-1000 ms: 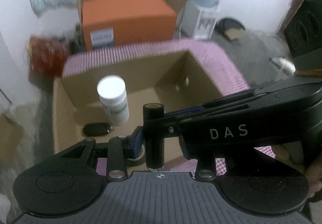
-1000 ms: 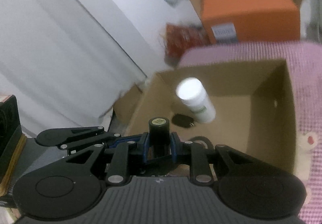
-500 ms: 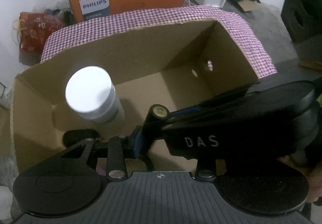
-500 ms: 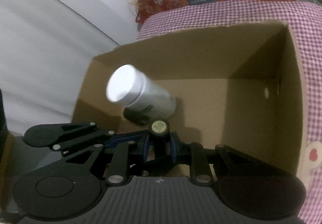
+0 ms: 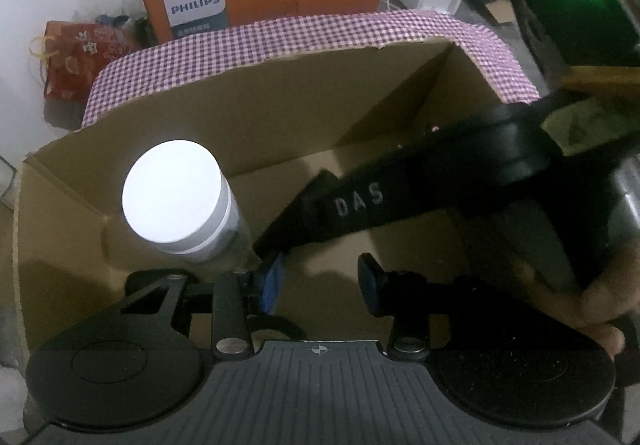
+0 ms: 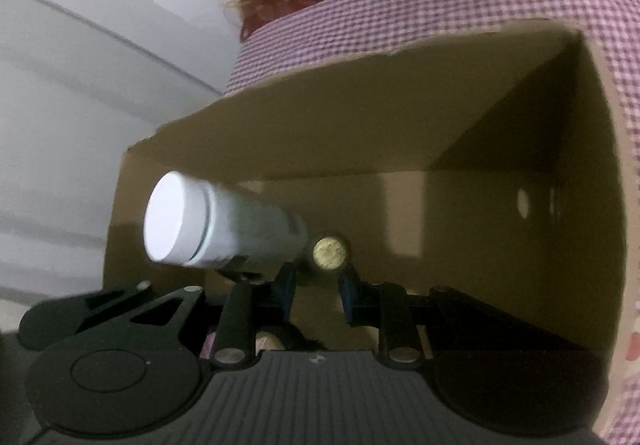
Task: Organize rigid objects
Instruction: 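Carry the black tube into the box and open the right gripper, then move the right gripper to the green lip balm tube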
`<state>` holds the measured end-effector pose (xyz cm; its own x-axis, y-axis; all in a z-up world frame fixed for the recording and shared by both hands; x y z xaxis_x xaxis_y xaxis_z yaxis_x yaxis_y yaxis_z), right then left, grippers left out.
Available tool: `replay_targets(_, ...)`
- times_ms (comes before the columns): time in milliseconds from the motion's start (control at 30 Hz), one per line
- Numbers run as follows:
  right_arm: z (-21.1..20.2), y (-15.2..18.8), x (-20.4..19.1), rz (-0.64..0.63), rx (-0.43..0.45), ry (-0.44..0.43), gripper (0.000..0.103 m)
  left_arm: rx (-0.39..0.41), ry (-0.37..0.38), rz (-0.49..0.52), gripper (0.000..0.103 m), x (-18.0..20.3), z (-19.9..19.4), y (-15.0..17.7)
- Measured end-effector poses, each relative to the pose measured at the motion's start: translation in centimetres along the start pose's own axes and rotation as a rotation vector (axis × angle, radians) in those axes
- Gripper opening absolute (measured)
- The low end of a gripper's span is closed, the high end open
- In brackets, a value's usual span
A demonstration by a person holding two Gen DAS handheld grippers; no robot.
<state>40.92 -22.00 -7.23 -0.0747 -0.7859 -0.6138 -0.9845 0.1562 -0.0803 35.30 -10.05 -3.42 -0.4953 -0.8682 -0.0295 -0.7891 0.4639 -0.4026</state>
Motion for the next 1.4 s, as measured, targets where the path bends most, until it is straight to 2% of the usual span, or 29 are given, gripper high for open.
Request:
replay_targets(67,-0.3,0.2,0.0,0.015,0.007,-0.02,0.054,0.008,-0.002,0.0,0.041,0.0,-0.4,0.1)
replay_targets(133,-0.8,0.5,-0.2,0.011,0.031,-0.016,0.059,0.019,-0.005,0.001,0.042,0.1,-0.9,0.2)
replay_targets(300,-2.5,0.9,-0.4,0.027,0.079,-0.043,0.059,0.061,-0.013,0.004,0.042,0.4,-3.2,0.7)
replay_targets(500,-7.0,2.2,-1.2,0.021,0.156,-0.124,0.059,0.135,-0.022,0.013,0.042,1.0,-7.0,2.0)
replay_targets(667,-12.3,5.5,-2.2,-0.013,0.23,-0.225,0.059,0.215,-0.021,0.017,0.042,1.6,-11.0,3.9)
replay_targets(933,-20.8,14.4,-1.5,-0.061,0.364,-0.391,0.059,0.341,-0.018,0.036,0.042,3.8,-16.5,8.7)
replay_targets(1167,-23.7,22.6,1.9,-0.05,0.437,-0.418,0.059,0.378,0.027,0.07,0.043,6.5,-16.3,13.0)
replay_targets(1400,-21.6,27.2,6.1,0.037,0.443,-0.352,0.058,0.33,0.123,0.097,0.043,9.6,-11.8,16.3)
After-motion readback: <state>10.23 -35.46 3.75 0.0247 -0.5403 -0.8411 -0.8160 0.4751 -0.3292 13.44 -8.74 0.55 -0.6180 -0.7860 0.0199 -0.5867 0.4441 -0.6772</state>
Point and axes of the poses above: each gripper's, at about its wrist camera, not at the fingertips, and z roughly the way its jaws point, x to its right, y to its underside, the point moved 2 cm from there along z, roughly the way its jaws point, and after that the axes turned 14 degrees about z, right-handed, at the moved point
